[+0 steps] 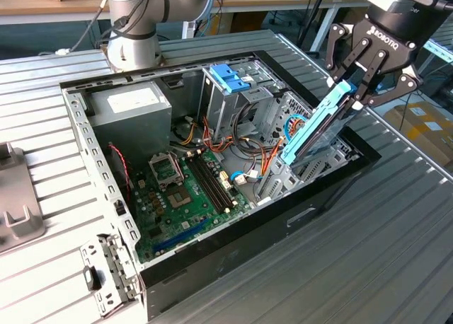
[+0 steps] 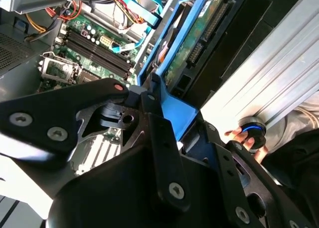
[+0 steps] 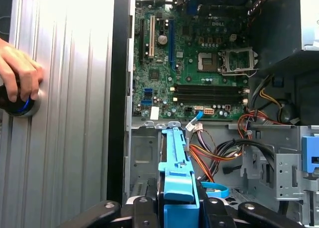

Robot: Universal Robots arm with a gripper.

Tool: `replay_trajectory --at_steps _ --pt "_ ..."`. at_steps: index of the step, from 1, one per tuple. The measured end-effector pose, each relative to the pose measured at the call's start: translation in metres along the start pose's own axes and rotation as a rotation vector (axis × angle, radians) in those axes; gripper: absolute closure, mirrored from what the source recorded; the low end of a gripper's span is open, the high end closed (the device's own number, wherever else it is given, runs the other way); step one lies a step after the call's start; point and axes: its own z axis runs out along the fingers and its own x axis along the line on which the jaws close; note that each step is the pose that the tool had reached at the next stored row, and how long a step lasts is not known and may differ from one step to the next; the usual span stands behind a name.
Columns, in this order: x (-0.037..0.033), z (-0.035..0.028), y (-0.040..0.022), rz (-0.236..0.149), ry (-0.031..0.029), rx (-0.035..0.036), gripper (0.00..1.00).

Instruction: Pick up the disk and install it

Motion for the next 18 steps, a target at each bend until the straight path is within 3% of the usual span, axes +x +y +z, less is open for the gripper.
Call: replay_trajectory --at_steps 4,5,8,10,15,17,18 --pt "0.0003 -0.0043 0.0005 0.0 -0.0025 -0.0001 0.63" --pt "0.0001 -0.0115 0.0009 0.0 -0.0004 -0.0004 0.63" --pt "0.0001 -0.0242 0.0018 0.0 -0.0018 0.0003 0.63" --pt "-0.0002 -0.0381 0.0031 0.0 0.0001 0.0001 0.63" --pt "0.0 -0.0398 0.0017 0.0 -0.0002 -0.0021 0.63" --pt "-0.0001 -0.0471 0.0019 0.0 -0.0003 -0.0021 0.63" --pt "-0.0002 -0.055 0.0024 0.0 -0.0002 -0.0021 0.63"
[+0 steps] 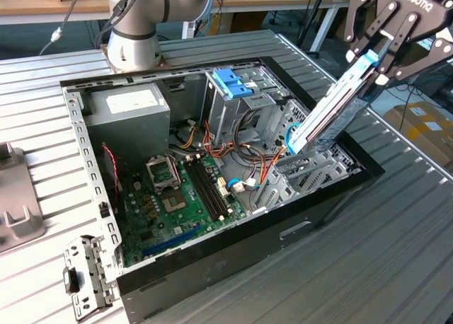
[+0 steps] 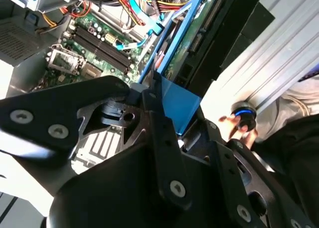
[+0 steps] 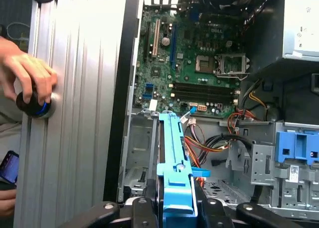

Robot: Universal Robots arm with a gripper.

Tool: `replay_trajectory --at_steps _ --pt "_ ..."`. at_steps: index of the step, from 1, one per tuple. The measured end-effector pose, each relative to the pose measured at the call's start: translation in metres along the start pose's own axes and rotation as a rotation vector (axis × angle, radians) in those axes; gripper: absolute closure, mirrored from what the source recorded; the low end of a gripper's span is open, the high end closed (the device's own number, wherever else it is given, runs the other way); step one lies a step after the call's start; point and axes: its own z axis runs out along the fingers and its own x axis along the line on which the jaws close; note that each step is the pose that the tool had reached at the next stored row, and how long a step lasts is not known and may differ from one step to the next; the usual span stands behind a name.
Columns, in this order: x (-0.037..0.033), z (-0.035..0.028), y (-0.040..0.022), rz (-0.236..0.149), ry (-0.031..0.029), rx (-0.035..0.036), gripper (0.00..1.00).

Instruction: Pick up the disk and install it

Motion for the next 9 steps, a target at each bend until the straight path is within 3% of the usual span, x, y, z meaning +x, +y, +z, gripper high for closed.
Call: replay_trajectory --at_steps 3,8,9 --pt "-0.0001 -0.018 0.0015 0.0 -0.0004 0.0 0.63" --pt "-0.0002 -0.0421 0.0038 0.0 -0.0002 0.0 0.63" --pt "-0.0002 -0.0526 0.0048 0.0 -0.0006 0.0 0.63"
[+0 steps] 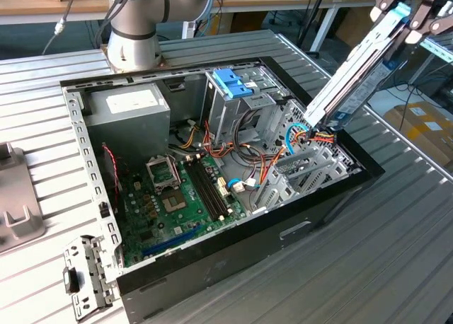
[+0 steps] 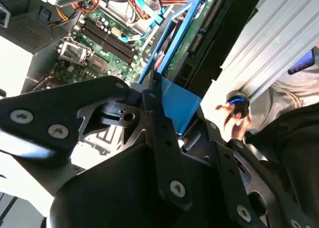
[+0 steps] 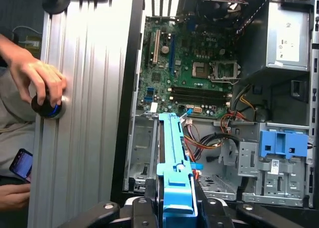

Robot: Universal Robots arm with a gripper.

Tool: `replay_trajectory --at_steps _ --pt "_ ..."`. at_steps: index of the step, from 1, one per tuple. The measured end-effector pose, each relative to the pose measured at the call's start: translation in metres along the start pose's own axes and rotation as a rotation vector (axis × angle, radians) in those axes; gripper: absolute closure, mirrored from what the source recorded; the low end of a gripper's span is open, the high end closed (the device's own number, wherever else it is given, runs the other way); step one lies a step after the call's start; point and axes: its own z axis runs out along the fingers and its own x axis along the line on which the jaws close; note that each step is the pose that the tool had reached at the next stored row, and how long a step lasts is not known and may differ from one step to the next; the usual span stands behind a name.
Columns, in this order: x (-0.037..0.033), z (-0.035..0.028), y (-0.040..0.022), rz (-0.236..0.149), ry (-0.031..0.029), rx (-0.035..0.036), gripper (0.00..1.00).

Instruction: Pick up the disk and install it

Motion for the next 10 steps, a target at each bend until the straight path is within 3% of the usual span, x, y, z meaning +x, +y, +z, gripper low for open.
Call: replay_trajectory --at_steps 1,5,6,8,9,10 --pt "-0.0001 -0.003 0.0003 0.0 -0.0001 0.0 0.63" --pt "-0.0001 -0.003 0.0003 0.0 -0.0023 0.0002 0.63" --pt "0.0 -0.0029 0.0003 0.0 -0.0026 0.0043 0.63" --pt "-0.0001 -0.0029 0.0004 0.0 -0.002 0.0297 0.63" --pt "-0.0001 -0.0029 0.0005 -0.001 -0.0015 0.0486 0.63" --pt "0.0 -0.0027 0.0006 -0.001 -0.0014 0.0617 0.63"
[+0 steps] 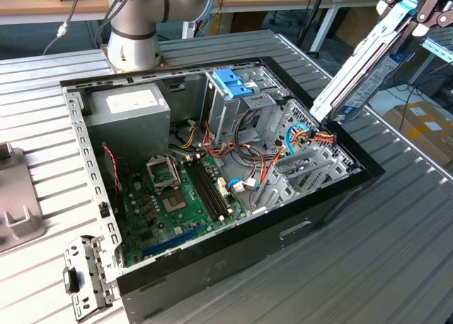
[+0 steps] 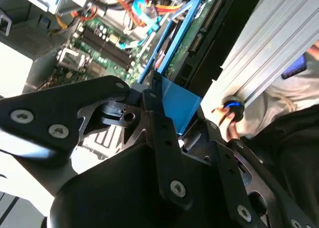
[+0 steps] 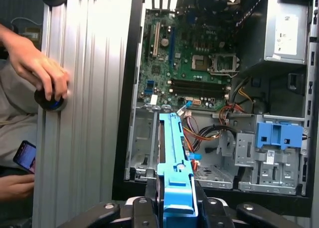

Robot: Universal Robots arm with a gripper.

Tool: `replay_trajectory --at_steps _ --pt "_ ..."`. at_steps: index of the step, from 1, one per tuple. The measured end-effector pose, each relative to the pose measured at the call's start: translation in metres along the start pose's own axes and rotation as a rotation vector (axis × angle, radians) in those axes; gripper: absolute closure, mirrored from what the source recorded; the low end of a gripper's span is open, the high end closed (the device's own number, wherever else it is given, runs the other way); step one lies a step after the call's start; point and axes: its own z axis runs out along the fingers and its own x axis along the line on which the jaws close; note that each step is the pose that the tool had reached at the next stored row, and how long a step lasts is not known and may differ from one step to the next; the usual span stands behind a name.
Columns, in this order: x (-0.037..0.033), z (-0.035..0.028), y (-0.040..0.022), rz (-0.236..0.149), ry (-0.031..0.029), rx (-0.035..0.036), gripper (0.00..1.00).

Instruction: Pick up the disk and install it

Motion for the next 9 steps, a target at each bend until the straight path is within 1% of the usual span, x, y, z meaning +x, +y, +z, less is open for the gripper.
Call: replay_trajectory --at_steps 1,2,3,4,5,6,7,8,9 --pt "0.0 0.0 0.0001 0.0 0.0004 0.0167 0.63" --pt "-0.0001 -0.0001 0.0001 0.0 0.001 0.0304 0.63" --pt "0.0 0.0 0.0003 0.0 0.0013 0.0513 0.63" --pt "0.0 0.0 0.0004 0.0 0.002 0.0768 0.63" --pt "-0.0001 -0.0001 0.0004 -0.001 0.0023 0.0892 0.63" --pt "0.0 0.0 0.0004 -0.001 0.0026 0.1044 0.63" --pt "0.0 0.0 0.0005 -0.001 0.0029 0.1271 0.63" --pt "0.0 0.0 0.0005 -0.001 0.0031 0.1434 0.63" --pt "0.0 0.0 0.0005 -0.001 0.0033 0.1612 0.63"
